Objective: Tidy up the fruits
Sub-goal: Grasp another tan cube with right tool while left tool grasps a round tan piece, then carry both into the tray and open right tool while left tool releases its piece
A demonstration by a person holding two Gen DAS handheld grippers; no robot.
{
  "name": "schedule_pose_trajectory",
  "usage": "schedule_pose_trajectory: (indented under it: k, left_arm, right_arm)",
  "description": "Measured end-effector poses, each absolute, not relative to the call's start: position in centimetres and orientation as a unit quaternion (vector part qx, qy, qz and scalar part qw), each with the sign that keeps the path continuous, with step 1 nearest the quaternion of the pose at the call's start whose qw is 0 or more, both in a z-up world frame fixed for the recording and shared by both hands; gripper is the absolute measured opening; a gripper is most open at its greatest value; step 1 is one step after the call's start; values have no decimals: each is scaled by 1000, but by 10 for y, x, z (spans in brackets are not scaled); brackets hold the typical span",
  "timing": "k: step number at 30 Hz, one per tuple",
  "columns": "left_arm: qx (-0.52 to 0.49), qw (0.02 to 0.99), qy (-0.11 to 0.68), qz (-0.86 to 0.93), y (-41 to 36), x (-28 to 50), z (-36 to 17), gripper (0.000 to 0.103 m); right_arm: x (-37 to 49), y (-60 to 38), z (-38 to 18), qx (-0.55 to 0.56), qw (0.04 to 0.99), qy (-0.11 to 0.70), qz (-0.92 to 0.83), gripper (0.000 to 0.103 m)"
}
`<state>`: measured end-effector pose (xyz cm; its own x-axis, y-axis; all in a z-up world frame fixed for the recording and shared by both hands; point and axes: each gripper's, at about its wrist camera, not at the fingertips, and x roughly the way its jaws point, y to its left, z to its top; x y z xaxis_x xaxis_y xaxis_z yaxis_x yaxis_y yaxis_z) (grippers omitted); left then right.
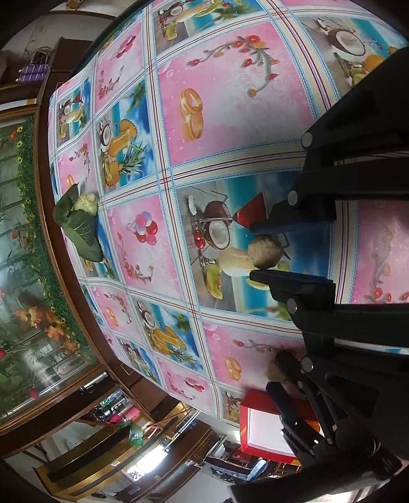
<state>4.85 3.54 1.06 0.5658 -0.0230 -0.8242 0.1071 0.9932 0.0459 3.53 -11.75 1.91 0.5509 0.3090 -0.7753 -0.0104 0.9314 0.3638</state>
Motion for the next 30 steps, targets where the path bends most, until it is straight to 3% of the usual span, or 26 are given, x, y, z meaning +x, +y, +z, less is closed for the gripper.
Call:
schedule_pose_trajectory:
  k: [9,30]
  left_arm:
    - [31,885,462,-54,31,49,10,24]
    - [21,930,366,-18,51,-21,64,24]
  right_arm:
    - [35,-116,19,158,866,465,94,25]
    - [22,-99,32,133,892,415,124,25]
